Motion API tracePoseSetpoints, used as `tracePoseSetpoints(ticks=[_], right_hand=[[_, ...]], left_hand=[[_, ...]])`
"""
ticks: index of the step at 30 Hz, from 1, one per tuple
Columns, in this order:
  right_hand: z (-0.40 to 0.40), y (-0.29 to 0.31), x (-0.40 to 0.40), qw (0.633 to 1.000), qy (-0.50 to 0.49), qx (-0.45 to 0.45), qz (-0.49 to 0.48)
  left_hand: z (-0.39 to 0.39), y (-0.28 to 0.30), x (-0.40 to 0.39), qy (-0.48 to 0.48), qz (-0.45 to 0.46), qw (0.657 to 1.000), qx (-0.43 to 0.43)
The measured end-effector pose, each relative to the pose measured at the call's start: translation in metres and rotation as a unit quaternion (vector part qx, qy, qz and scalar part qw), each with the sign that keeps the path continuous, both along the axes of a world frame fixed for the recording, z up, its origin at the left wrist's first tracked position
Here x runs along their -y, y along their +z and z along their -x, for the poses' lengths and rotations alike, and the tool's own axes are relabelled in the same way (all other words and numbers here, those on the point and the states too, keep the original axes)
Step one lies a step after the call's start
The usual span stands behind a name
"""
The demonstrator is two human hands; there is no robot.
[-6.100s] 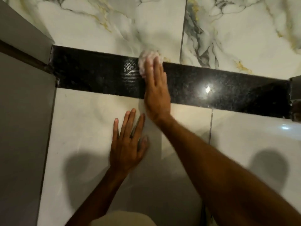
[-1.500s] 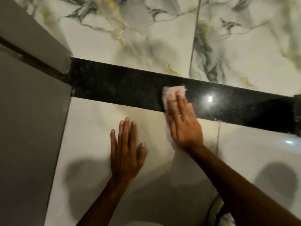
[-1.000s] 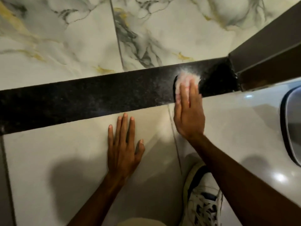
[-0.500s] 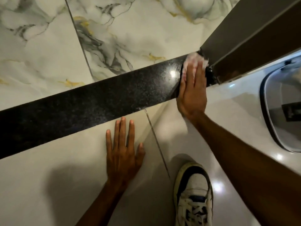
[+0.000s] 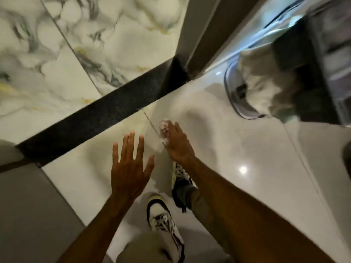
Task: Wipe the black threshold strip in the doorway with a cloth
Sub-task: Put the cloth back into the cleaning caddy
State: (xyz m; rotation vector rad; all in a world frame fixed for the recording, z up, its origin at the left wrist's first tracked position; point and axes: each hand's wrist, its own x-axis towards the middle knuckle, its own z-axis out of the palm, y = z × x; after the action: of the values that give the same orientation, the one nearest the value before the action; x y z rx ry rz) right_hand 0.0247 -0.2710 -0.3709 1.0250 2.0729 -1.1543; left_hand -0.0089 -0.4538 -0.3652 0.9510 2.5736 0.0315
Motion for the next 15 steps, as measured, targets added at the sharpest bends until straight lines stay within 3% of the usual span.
tracePoseSetpoints(ticks=[3, 9, 12, 15], right_hand=[[-0.038, 0.143, -0.018, 0.987, -0.148, -0.069, 0.003], [-0.104, 0.356, -0.118, 0.947, -0.28, -0.119, -0.108], [-0.12, 0.394, -0.18, 0.917, -0.353, -0.125, -0.138], [-0.128, 0.381, -0.232, 0.896, -0.41, -0.107, -0.132]], left_hand=[[-0.014, 0.126, -0.015, -0.052, -0.005, 0.998, 0.015], [-0.015, 0.331, -0.104, -0.173, -0.043, 0.984, 0.018], [-0.009, 0.376, -0.176, -0.206, -0.079, 0.975, 0.015], [-0.009, 0.379, -0.25, -0.235, -0.081, 0.968, 0.028]])
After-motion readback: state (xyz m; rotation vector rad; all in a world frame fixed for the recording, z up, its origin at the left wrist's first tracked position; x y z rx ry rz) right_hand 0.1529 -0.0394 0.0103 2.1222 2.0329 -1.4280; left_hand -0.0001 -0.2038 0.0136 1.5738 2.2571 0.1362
